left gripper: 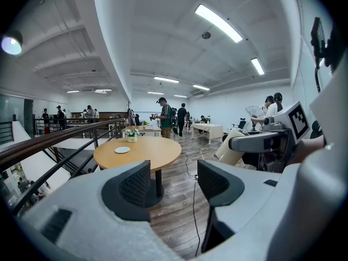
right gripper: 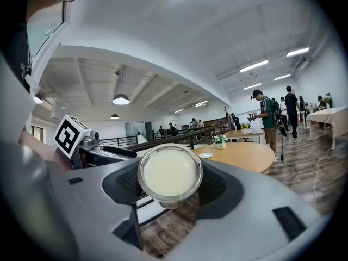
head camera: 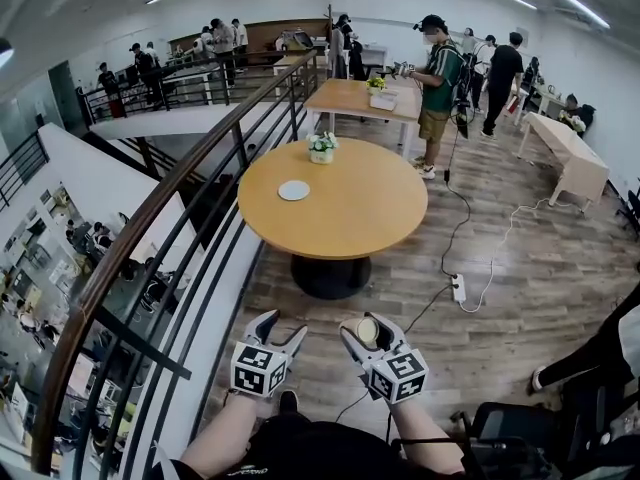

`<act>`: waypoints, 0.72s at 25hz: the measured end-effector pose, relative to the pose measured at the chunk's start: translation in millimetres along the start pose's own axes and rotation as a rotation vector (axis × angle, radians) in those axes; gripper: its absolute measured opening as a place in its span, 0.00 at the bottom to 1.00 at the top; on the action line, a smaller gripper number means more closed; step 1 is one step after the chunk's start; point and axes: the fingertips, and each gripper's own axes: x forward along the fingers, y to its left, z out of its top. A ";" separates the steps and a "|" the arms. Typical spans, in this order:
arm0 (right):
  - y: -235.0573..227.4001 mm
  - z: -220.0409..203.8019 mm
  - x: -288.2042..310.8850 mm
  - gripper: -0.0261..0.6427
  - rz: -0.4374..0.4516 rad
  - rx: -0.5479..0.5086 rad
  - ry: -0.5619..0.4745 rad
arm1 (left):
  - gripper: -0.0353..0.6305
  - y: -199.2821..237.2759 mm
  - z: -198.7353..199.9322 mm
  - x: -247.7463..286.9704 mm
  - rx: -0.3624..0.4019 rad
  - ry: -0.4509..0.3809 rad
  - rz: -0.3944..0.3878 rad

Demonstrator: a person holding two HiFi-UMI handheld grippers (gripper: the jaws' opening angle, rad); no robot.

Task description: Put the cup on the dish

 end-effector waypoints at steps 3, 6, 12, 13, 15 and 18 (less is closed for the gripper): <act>-4.7 -2.6 6.8 0.42 0.006 -0.009 0.003 | 0.47 3.8 -0.7 6.7 -0.004 -0.008 0.005; -4.1 1.3 17.1 0.42 0.016 -0.012 0.008 | 0.47 12.8 2.1 10.1 -0.015 -0.009 0.006; -15.5 4.5 52.4 0.42 0.015 -0.019 0.031 | 0.47 42.3 2.4 32.9 -0.034 -0.002 0.005; -19.3 5.6 59.7 0.42 0.012 -0.018 0.032 | 0.47 47.8 3.7 38.5 -0.034 -0.002 0.003; -25.6 8.5 74.7 0.42 0.014 -0.015 0.035 | 0.47 59.6 7.9 49.6 -0.034 -0.005 0.002; -30.7 12.4 102.5 0.42 0.018 -0.015 0.041 | 0.45 83.3 14.1 64.7 -0.035 -0.006 0.002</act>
